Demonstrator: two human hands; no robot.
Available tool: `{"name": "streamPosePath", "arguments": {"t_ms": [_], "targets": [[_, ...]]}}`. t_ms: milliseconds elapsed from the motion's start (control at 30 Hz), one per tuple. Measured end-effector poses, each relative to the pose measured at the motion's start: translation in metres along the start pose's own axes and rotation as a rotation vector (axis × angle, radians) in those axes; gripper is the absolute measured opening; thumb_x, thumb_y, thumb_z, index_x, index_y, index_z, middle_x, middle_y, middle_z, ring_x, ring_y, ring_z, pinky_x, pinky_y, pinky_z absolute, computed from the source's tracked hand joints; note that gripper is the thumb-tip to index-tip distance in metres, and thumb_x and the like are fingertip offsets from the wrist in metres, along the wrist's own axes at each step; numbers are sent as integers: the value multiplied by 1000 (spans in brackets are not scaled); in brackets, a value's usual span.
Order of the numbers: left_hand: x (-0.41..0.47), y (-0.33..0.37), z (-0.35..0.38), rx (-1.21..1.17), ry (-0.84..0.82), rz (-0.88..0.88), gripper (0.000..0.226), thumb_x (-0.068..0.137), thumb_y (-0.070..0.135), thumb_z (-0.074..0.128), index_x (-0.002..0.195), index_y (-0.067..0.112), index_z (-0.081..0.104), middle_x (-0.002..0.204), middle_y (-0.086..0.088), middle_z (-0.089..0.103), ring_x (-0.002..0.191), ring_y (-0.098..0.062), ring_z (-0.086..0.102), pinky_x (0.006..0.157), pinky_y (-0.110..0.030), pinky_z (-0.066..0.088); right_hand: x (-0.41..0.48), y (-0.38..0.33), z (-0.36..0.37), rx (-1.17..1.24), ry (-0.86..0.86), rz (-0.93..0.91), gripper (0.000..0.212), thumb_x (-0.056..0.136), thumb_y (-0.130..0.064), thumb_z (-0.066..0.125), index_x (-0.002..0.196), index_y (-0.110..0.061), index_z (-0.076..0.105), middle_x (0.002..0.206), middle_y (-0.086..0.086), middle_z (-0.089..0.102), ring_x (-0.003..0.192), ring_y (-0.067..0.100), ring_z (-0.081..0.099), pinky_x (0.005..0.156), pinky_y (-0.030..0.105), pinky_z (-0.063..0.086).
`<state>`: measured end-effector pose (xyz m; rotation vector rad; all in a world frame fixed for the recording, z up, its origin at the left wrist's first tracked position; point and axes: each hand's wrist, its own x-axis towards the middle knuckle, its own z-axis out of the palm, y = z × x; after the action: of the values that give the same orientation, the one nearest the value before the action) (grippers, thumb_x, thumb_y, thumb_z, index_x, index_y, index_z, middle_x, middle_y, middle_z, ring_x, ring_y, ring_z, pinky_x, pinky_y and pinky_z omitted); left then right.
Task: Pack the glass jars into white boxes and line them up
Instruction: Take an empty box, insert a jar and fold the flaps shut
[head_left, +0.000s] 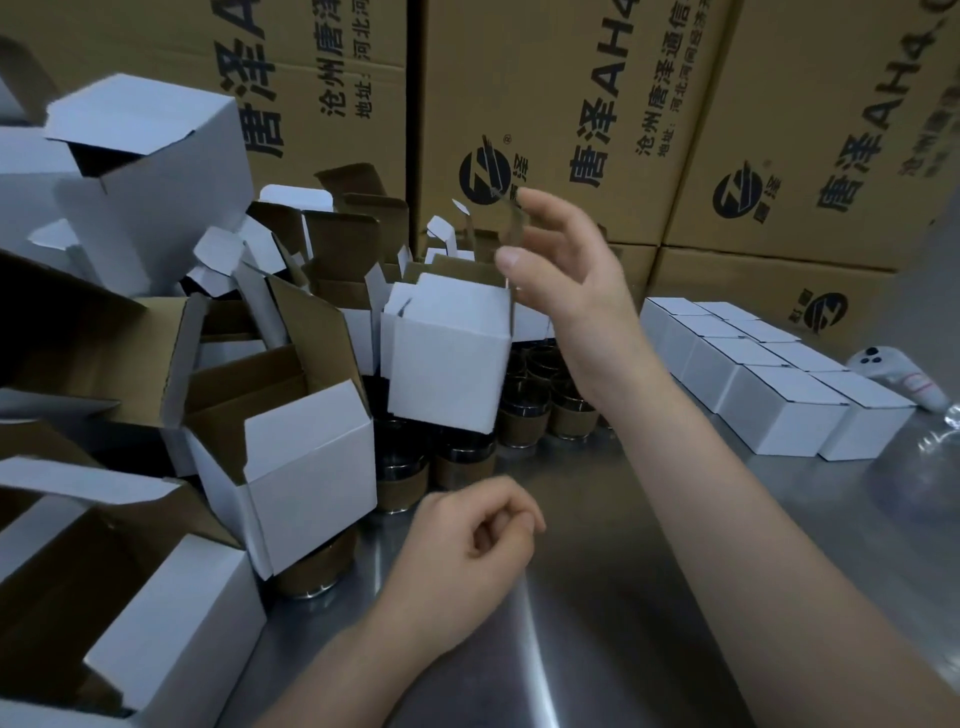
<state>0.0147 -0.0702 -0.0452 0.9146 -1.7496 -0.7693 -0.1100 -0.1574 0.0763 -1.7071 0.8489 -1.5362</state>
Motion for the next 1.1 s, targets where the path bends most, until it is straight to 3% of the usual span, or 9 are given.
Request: {"name": "streamPosePath", "arguments": {"t_ms": [100,200,333,433,533,767,900,967,1100], "targets": [[0,0,-2,-30,148,36,18,78,32,51,70,18,60,52,-2,48,48,-10,42,48,-21,32,-6,6,-17,138,53,18,46,80,-25,65,126,-28,58,121,6,64,119,25,59,95,41,50],[0,-1,-4,-77,227,37,19,75,34,46,69,18,55,53,-1,46,49,-8,41,47,-24,30,-14,13,-31,329,62,81,52,84,-22,60,135,-12,52,119,11,64,107,25,62,91,42,49],[1,-3,-6,-89,293,49,18,78,30,43,65,19,48,57,-2,43,53,-9,39,50,-27,30,-30,25,-44,509,-1,169,46,88,-25,54,129,-7,52,123,14,63,108,28,58,101,50,44],[2,-5,-6,-102,348,26,13,77,34,43,74,24,51,67,0,50,60,-11,46,54,-30,36,-39,32,-48,664,-75,240,71,80,-29,71,141,-4,45,131,17,60,113,29,59,104,51,43],[2,-4,-6,-138,389,-3,15,77,38,48,90,38,54,88,12,58,80,-13,58,65,-21,46,-44,38,-49,754,-157,287,98,65,-36,86,145,-3,40,133,20,56,115,31,58,107,52,38],[2,-2,-4,-312,128,22,60,77,43,63,133,39,40,128,22,54,122,-6,55,92,-15,46,-48,46,-42,816,-282,333,93,66,-32,83,140,4,42,132,28,54,115,38,58,107,55,38],[2,0,-6,-365,2,-20,77,73,41,71,137,56,32,132,22,53,122,-4,56,90,-14,48,-52,50,-34,837,-286,381,106,61,-30,84,145,8,31,126,28,59,110,39,61,102,51,44],[2,1,-7,-350,-26,-13,81,73,40,72,140,56,29,132,26,53,123,-3,55,90,-12,47,-53,53,-32,835,-277,408,108,59,-30,84,145,9,32,128,30,56,111,40,60,101,50,45],[3,1,-8,-339,-64,-27,79,72,41,73,140,52,34,134,26,52,121,-4,57,89,-14,49,-54,58,-31,744,-209,481,104,61,-30,78,145,10,32,145,36,38,129,49,42,115,60,26]]}}
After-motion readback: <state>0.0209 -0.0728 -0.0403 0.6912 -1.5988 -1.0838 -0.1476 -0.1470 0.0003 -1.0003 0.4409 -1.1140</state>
